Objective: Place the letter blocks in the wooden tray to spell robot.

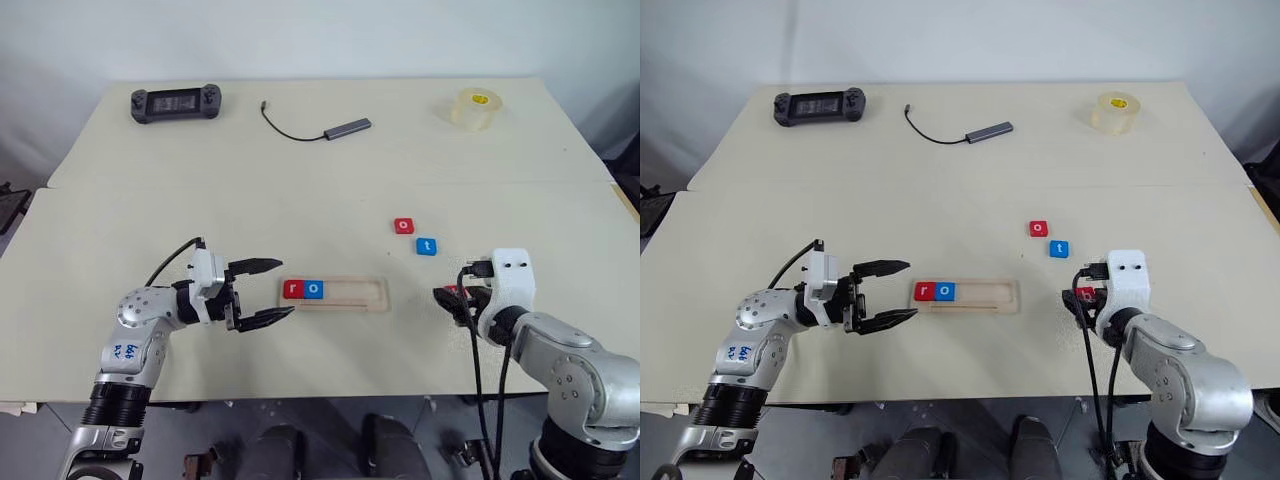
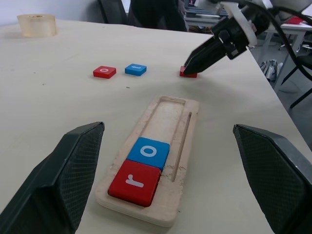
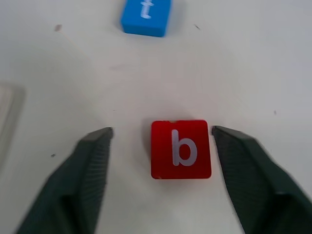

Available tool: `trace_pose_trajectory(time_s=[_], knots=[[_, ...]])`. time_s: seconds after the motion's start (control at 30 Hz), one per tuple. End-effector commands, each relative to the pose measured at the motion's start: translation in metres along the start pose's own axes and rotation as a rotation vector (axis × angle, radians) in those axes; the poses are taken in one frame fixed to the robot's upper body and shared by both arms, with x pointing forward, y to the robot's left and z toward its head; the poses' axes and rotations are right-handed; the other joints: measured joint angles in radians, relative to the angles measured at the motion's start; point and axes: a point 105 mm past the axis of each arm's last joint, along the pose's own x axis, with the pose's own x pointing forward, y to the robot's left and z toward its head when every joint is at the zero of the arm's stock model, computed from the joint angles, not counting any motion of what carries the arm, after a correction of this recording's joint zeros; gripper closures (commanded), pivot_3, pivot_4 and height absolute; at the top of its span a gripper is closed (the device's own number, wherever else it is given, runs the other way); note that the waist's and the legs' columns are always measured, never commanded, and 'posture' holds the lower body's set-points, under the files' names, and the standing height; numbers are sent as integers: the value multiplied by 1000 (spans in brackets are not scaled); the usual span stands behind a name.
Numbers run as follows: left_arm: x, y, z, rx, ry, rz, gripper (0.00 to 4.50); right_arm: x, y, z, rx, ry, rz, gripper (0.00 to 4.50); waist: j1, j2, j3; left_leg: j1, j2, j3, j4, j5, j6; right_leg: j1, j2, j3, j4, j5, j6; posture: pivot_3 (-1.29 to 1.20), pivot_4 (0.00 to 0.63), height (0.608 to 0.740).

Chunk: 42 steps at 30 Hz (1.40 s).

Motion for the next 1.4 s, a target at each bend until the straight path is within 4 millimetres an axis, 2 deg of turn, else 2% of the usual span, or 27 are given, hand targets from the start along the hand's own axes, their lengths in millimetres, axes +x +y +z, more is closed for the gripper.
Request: trace_pose_trajectory(time_s=[0.03, 0.13, 0.2, 0.3, 0.47, 0.57, 0.7, 0.8, 0.97, 1.03, 1.07, 1.13, 1.23, 1.4], knots=[[-1, -1, 8, 29, -13, -8, 0, -10, -9, 16, -117, -44, 87, 45, 0, 0, 0, 0, 0, 0, 0, 0, 0, 0, 0, 0, 0, 0, 0, 0, 150, 740], [-3, 0, 10, 43, -12, 4, 0, -21, -9, 28, -362, -75, 315, 45, 1, 0, 0, 0, -1, 1, -1, 0, 1, 1, -1, 0, -2, 0, 1, 0, 150, 740], [-4, -1, 12, 55, -12, 7, 0, -22, -11, 25, -511, -69, 446, 45, 0, -1, 1, 1, 0, 2, -2, 0, 2, 1, 0, 0, -3, 0, 1, 0, 150, 740], [-3, -3, 13, 63, -14, -1, 0, -20, -17, 17, -643, -49, 586, 45, -3, -3, 1, 2, 1, 3, -2, 0, 1, 2, 1, 0, -3, 0, 1, 0, 150, 740], [-2, -10, 14, 62, -4, -34, 0, 1, -39, 8, -838, 6, 688, 45, -4, -3, 1, 3, 1, 5, -1, 0, 1, 2, 0, 0, -4, 1, 2, 0, 150, 740], [-1, -12, 15, 66, -7, -37, 0, 20, -48, 12, -863, 8, 702, 45, -4, -3, 1, 2, 2, 4, 0, 0, 1, 3, 0, 0, -4, 1, 2, 0, 150, 740], [-1, -14, 17, 68, -6, -40, 0, 32, -51, 12, -882, 24, 732, 45, 0, -3, 1, 2, 2, 2, 1, 0, 1, 3, -1, -2, -4, 1, 2, 0, 150, 740], [-2, -15, 17, 68, -3, -41, 0, 37, -48, 13, -858, 32, 765, 667, -2, -3, 1, 1, 2, 1, 1, 0, 1, 3, -1, -3, -5, 1, 2, 0, 150, 740], [-3, -14, 17, 71, 0, -25, 0, 34, -43, 14, -861, 47, 821, 2321, -2, -2, 1, 1, 2, 0, 2, 0, 0, 4, -1, -4, -5, 1, 2, 0, 150, 740], [-4, -12, 16, 74, 1, -18, 0, 33, -39, 20, -868, 23, 832, 2960, -2, -2, 1, 1, 2, 0, 3, 0, 0, 4, -1, -4, -5, 1, 2, 0, 150, 740], [-4, -12, 16, 75, 1, -13, 0, 32, -36, 24, -878, 4, 829, 3037, -2, -2, 1, 1, 2, 0, 3, 0, 0, 4, -1, -4, -5, 1, 2, 0, 150, 740], [-4, -11, 16, 77, 1, -4, 0, 30, -28, 35, -895, -29, 839, 3036, -2, -2, 1, 1, 2, 0, 3, 0, 0, 4, -1, -4, -5, 1, 2, 0, 150, 740], [-8, -10, 14, 79, 6, 15, 0, 21, 0, 54, -902, -69, 925, 3036, -4, -1, 2, 1, 2, 0, 2, 0, 0, 4, -1, -4, -5, 1, 2, 0, 150, 740], [-12, -11, 9, 75, 18, 36, 0, 35, 46, 62, -838, 11, 926, 3036, -3, -1, 2, 1, 4, -1, 2, -1, -2, 3, 0, -4, -5, 1, 1, 0, 150, 740]])
